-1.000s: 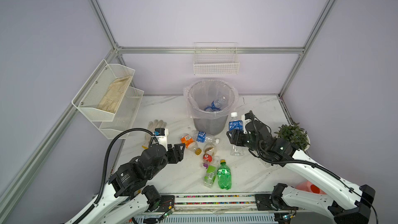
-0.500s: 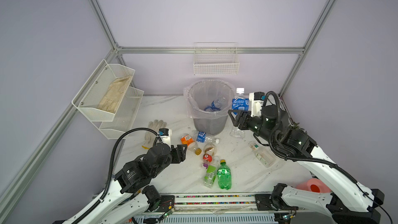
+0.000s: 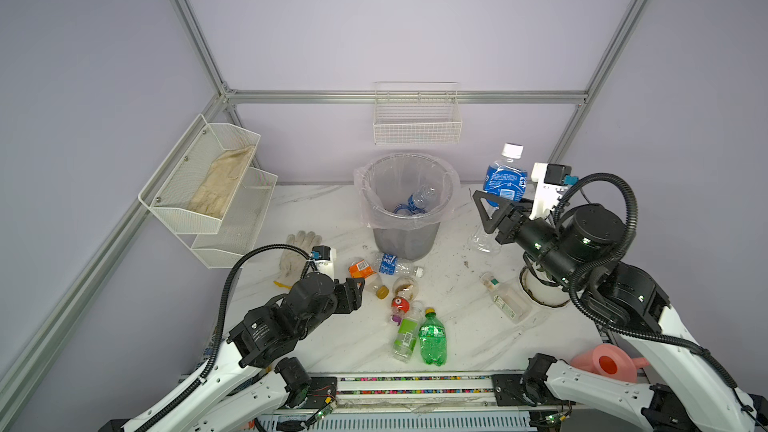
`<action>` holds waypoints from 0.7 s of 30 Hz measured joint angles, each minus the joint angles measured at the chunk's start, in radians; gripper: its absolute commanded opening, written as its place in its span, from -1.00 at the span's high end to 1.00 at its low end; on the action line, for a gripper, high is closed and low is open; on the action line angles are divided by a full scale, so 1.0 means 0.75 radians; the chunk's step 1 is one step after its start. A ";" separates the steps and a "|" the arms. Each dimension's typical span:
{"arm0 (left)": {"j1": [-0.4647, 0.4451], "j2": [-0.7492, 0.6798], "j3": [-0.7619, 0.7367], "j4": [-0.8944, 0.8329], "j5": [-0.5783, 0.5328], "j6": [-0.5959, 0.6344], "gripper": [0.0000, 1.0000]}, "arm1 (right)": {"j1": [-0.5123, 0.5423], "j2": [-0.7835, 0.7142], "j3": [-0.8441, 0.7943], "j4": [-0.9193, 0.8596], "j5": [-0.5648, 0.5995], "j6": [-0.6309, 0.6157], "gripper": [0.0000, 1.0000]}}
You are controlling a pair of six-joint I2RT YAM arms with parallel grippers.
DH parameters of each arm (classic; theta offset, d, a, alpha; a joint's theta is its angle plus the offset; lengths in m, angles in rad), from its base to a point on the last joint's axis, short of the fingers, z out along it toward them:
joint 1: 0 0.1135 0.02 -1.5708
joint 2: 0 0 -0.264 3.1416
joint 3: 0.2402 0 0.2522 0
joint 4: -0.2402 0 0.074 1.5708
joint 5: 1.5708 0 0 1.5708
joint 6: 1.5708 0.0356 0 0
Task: Throw the plastic bottles in the bin
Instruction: 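Lift the Pocari Sweat bottle with the right gripper and carry it over the bin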
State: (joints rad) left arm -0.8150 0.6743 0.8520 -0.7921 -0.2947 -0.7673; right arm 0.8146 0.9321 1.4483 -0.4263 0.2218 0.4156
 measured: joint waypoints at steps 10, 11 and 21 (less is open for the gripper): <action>0.000 0.003 0.000 0.018 0.006 0.000 -0.46 | 0.000 -0.130 -0.053 0.070 0.008 -0.013 0.81; 0.000 0.003 0.000 0.018 0.006 0.000 -0.46 | 0.000 -0.135 -0.053 0.075 0.009 -0.013 0.81; 0.000 0.001 -0.020 0.022 0.015 -0.002 -0.46 | 0.000 -0.122 -0.053 0.095 0.012 -0.014 0.80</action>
State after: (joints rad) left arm -0.8150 0.6746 0.8371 -0.7753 -0.2832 -0.7685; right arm 0.8146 0.8410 1.4086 -0.3550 0.2306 0.4049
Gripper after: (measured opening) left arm 0.728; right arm 0.589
